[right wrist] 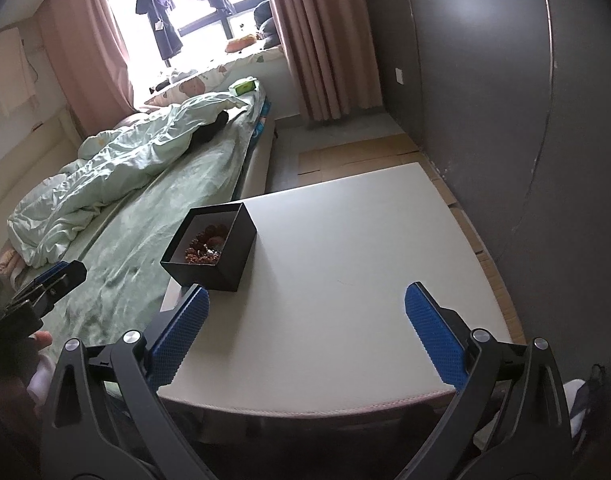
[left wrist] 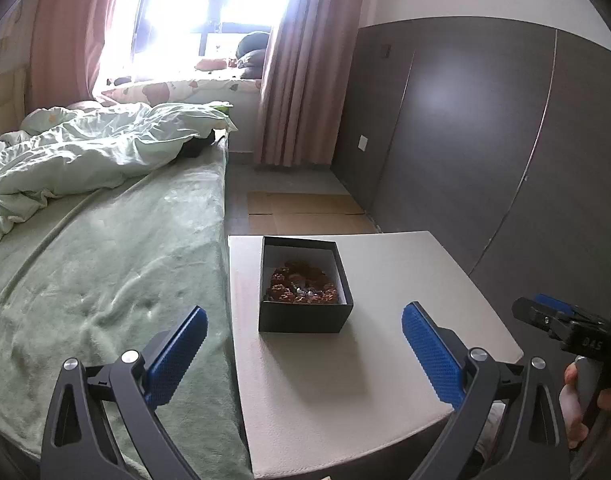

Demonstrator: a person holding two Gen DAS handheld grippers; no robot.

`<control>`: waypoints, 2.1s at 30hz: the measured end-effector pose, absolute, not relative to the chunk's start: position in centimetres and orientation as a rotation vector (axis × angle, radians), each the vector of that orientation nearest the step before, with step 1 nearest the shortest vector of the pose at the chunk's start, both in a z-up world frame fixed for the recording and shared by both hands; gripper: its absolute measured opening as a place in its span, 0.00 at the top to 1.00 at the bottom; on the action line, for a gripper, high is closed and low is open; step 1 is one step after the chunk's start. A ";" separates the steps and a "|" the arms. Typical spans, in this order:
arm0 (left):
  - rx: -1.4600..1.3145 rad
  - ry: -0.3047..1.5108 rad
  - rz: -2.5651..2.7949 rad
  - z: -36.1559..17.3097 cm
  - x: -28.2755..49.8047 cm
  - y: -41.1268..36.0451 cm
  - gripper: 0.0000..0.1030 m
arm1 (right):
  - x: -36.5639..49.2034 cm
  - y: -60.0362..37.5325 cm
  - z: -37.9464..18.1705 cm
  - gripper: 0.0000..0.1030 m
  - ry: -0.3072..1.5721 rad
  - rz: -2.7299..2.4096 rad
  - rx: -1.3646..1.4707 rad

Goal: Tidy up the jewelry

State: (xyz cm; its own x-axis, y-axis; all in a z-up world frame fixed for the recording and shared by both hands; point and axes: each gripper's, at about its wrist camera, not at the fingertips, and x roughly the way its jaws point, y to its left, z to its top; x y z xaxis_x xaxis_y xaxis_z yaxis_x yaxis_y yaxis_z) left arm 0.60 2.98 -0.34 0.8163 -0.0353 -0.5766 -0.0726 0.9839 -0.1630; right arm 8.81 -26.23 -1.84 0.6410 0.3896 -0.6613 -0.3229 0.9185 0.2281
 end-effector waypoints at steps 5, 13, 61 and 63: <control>-0.161 0.617 0.022 -0.4 0.6 2.6 0.08 | 8.8 -26.5 -2.1 0.05 0.775 0.399 0.104; -0.156 0.622 0.023 -0.2 0.7 2.6 0.08 | 8.8 -26.1 -2.3 0.05 0.776 0.389 0.101; -0.130 0.615 0.038 0.0 0.2 2.8 0.08 | 9.0 -24.0 -1.8 0.05 0.758 0.397 0.053; -0.135 0.619 0.038 0.0 0.3 2.8 0.08 | 9.0 -24.1 -1.9 0.05 0.756 0.397 0.052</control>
State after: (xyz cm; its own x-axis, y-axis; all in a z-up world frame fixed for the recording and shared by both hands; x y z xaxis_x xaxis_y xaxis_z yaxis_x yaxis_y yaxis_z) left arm 0.30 2.83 0.02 0.8140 -0.0049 -0.5809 -0.0760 0.9905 -0.1149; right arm 9.04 -24.06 -1.85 0.6572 0.3684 -0.6576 -0.3315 0.9248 0.1867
